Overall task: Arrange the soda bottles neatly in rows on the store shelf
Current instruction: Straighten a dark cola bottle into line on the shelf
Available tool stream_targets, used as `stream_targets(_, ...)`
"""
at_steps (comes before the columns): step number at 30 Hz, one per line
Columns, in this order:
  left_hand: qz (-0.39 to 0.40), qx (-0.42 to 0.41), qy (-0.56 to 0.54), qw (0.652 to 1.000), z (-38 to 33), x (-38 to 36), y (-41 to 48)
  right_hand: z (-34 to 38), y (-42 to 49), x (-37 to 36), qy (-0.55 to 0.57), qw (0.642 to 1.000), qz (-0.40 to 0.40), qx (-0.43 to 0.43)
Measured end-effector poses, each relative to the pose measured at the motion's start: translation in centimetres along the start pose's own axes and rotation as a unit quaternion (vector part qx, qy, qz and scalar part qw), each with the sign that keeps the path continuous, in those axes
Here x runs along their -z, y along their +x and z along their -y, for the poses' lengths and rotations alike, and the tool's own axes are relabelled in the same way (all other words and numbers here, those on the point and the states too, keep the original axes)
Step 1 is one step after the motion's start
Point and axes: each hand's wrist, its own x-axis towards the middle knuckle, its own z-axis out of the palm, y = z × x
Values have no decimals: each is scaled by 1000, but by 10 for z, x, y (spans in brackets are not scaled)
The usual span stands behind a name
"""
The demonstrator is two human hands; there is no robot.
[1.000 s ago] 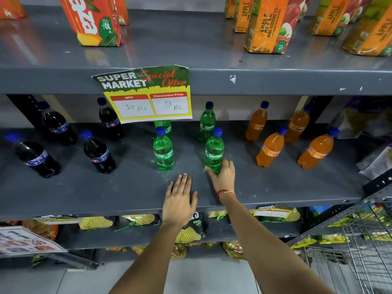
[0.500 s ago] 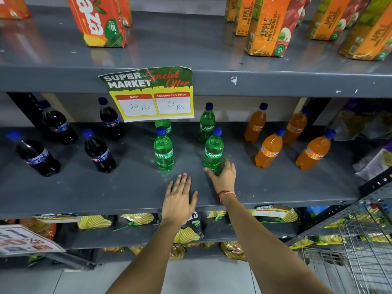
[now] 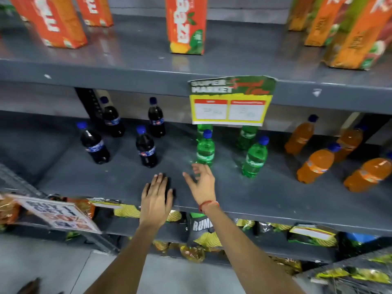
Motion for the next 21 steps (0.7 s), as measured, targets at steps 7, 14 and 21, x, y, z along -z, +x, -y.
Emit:
stream_targets(7, 34, 46, 33, 998, 59, 20, -12, 27, 40, -89, -14, 982, 177, -64)
stream_targets(14, 42, 38, 28, 998, 65, 27, -13, 37, 54, -120, 36, 980, 181, -78)
stream_targets(21, 53, 38, 13, 998, 71, 26, -12, 43, 53, -121, 21, 981, 175, -76)
